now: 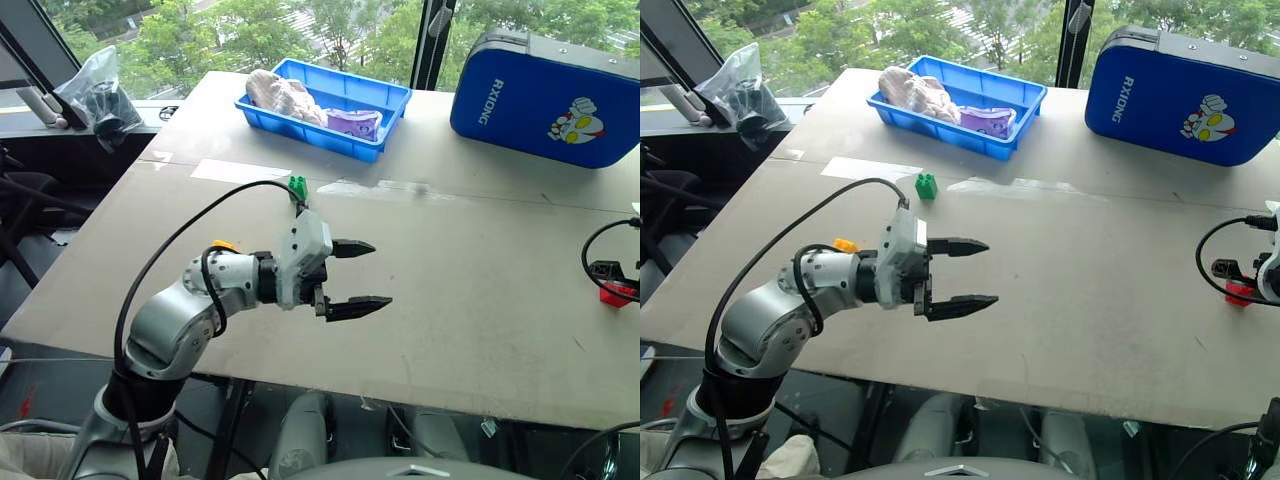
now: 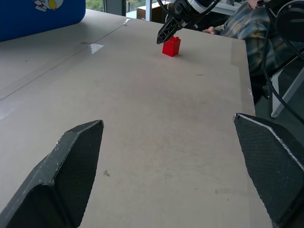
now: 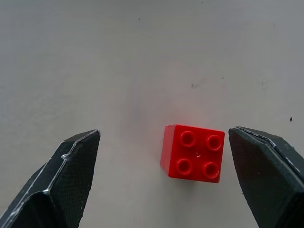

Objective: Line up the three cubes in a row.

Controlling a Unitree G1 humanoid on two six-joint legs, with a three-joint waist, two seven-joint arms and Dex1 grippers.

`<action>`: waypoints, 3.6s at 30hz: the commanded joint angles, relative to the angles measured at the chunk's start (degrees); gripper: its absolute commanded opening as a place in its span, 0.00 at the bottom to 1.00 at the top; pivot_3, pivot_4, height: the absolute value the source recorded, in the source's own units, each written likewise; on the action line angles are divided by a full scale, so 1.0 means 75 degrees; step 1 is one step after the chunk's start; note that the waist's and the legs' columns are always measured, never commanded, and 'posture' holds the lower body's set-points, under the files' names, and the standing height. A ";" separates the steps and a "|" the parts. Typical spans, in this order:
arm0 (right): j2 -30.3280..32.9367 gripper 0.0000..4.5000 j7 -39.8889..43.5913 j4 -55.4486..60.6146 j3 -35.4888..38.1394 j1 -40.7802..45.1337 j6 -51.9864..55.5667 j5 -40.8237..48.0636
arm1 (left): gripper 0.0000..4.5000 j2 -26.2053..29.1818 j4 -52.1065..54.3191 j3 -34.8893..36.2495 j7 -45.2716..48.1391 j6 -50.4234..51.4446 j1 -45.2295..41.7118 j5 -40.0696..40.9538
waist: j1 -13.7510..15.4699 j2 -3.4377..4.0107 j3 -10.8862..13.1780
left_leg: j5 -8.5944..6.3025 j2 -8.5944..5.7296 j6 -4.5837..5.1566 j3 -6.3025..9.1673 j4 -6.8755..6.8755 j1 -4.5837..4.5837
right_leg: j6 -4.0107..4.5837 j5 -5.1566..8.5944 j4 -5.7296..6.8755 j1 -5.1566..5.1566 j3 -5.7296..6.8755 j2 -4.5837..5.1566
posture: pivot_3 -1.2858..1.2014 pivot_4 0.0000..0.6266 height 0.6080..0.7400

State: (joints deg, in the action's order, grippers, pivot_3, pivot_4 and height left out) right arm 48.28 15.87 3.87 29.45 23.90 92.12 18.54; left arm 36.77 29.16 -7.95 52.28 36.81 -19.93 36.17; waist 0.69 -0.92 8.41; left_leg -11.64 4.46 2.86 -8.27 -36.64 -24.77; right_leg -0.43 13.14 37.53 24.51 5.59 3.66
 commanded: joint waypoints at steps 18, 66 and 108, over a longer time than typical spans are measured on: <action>0.0201 1.00 0.0211 -0.0900 -0.0268 0.0198 -0.0373 -0.0154 | 1.00 -0.0465 -0.0574 -0.0054 0.0656 -0.0358 -0.0675 0.0046 | -0.0002 0.0000 0.0000 | 0.0000 0.0000 0.0000 0.0002 -0.0011 0.0001 | -0.0003 0.0002 0.0013 0.0000 -0.0001 0.0000 | 0.52 0.24 1.00; 0.0309 0.30 0.6410 0.1708 -0.5360 0.0981 -0.7550 0.0270 | 1.00 0.0173 0.0741 0.2575 -0.0526 -0.0365 0.2065 0.0742 | -0.0181 -0.0013 0.0015 | -0.0001 0.0013 0.0000 0.0032 -0.0019 0.0002 | -0.0003 0.0006 0.0015 0.0002 0.0000 -0.0005 | 0.52 0.24 1.00; -0.1392 0.30 0.7383 -0.0548 -0.8170 0.3397 -0.6998 -0.3076 | 1.00 0.1728 0.1263 0.3817 0.0407 -0.0220 0.3961 0.1439 | -0.0183 -0.0010 0.0028 | -0.0007 0.0018 -0.0019 0.0035 -0.0022 -0.0006 | 0.0049 0.0009 0.0022 0.0008 0.0065 0.0046 | 0.52 0.24 1.00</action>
State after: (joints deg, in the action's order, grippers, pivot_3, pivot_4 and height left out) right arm 37.90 71.44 -0.93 -33.07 48.20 39.50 -4.25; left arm 49.14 38.18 19.80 55.10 35.96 9.80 46.81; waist -0.68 -0.99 8.62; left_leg -11.69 4.59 2.72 -8.01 -36.80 -24.81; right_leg -0.05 13.21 37.69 24.57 6.08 4.00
